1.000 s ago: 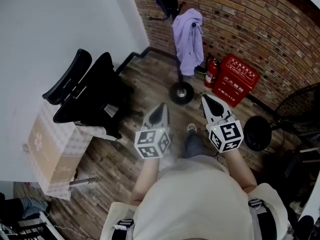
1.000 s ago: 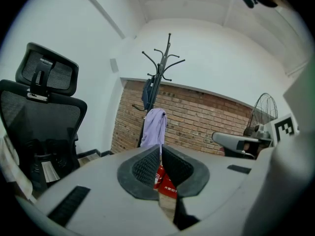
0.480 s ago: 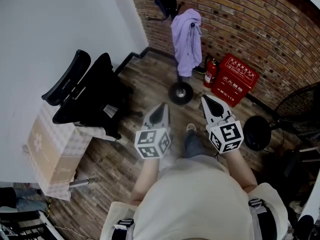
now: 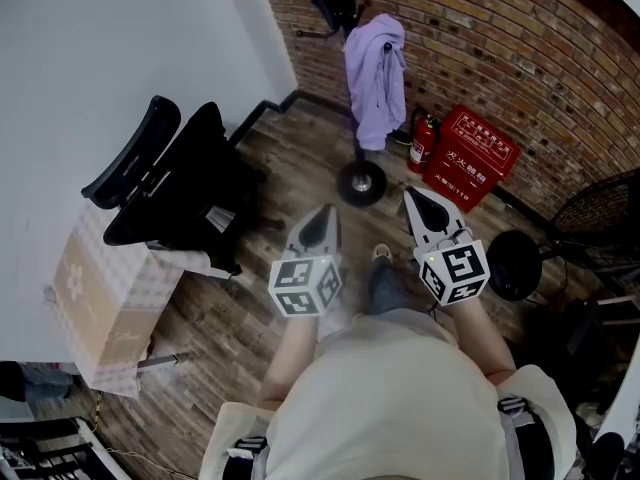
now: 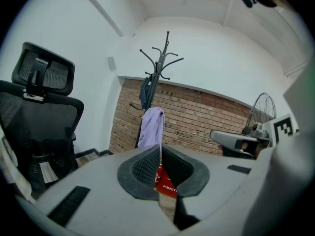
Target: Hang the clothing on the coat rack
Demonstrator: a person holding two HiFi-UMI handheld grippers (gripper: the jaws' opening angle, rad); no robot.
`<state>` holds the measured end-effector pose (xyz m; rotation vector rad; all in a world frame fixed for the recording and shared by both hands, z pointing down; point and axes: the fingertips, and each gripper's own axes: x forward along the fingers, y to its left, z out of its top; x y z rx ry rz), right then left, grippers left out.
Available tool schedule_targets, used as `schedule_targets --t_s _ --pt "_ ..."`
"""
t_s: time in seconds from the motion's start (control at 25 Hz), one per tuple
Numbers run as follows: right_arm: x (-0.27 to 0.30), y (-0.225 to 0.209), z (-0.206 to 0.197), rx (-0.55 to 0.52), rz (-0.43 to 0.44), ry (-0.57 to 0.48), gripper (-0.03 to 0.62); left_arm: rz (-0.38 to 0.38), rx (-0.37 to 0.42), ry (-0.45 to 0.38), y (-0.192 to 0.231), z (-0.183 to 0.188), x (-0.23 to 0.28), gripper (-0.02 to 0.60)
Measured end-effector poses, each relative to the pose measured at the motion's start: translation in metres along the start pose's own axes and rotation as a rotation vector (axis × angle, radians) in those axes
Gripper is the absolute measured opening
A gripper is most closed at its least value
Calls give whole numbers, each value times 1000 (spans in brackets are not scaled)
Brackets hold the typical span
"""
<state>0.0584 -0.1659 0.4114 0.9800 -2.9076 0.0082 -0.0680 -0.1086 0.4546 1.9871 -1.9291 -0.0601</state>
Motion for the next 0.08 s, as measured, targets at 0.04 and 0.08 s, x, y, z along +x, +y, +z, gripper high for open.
schedule_targets --t_s 0.04,0.08 --pt "0 -1 0 1 -1 0 -1 -1 -2 -1 0 0 0 15" --pt "-1 -2 0 2 -1 0 -1 -2 -3 -3 -1 1 0 15"
